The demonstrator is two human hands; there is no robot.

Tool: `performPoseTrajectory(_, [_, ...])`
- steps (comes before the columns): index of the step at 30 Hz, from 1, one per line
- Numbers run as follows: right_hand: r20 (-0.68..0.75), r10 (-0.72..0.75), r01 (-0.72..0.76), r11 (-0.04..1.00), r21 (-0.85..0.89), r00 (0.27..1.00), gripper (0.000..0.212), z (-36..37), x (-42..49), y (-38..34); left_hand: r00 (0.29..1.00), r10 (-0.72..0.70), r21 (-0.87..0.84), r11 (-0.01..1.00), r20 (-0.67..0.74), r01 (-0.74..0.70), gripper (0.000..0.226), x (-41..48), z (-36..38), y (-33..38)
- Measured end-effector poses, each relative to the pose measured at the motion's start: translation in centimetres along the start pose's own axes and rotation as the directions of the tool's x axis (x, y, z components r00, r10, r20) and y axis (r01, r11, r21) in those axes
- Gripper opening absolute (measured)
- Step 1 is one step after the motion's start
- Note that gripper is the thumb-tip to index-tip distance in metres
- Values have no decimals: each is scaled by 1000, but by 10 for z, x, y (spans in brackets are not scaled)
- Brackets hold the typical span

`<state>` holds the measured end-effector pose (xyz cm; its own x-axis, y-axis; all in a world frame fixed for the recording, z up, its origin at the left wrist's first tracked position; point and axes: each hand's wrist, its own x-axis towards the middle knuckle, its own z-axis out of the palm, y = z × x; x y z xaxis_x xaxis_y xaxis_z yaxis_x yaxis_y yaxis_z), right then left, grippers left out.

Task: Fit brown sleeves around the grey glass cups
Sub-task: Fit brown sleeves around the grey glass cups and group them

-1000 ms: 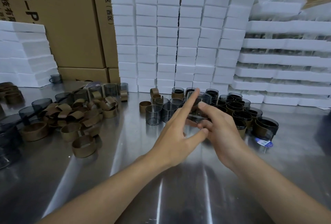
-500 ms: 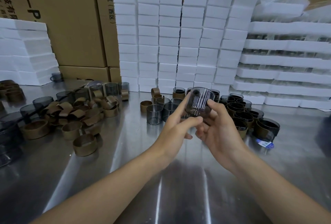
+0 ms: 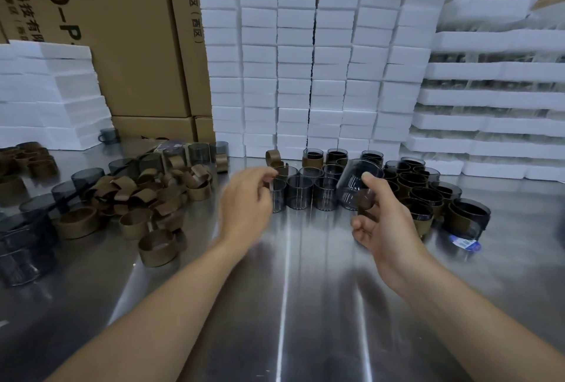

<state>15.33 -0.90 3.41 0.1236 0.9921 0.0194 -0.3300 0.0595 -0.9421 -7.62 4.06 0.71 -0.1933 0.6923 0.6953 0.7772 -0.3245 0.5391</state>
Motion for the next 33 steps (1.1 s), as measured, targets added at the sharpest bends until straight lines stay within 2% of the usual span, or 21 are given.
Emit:
performPoseTrajectory(2, [3,4,-4,1000,1,1000,34,1,1,2,983,-169,133,978,73,158,54,11,3,-28])
performPoseTrajectory(4, [12,10,-10,1000,-8,1000,41,2,1,3,918,-337,319,911,209,262,67,19,10,-44])
performPoseTrajectory(6, [19,12,-11,1000,-19,1000,45,2,1,5,868,-384,445,868,316,221,75,23,17,-45])
performPoseTrajectory(8, [25,9,-8,999,-34,1000,52,2,1,8,848,-389,499,848,360,177,69,26,23,-42])
performPoseTrajectory(11, [30,-1,3,998,-61,1000,61,2,2,10,846,-403,514,837,349,187,57,30,25,-44])
performPoseTrajectory(14, [28,-25,27,997,-78,999,62,1,4,12,880,-397,464,851,260,247,36,31,25,-52])
performPoseTrajectory(17, [25,-36,38,994,-98,999,63,0,3,12,880,-441,441,834,174,331,33,34,23,-56])
performPoseTrajectory(19, [20,-39,40,994,-100,999,65,0,2,12,867,-483,356,837,123,415,25,36,23,-58])
performPoseTrajectory(22, [19,-41,43,996,-78,999,66,-2,3,11,858,-513,54,858,23,511,32,34,20,-59])
performPoseTrajectory(26, [48,-51,53,998,-45,998,58,-5,5,8,911,-401,-255,894,-93,368,56,26,-2,-39])
performPoseTrajectory(29, [59,-70,72,997,-28,996,43,-11,10,10,914,-406,-494,797,-12,347,53,18,-13,-7])
performPoseTrajectory(33, [17,-103,104,993,-51,994,28,-12,15,14,939,-276,-622,704,206,343,47,-5,-3,36])
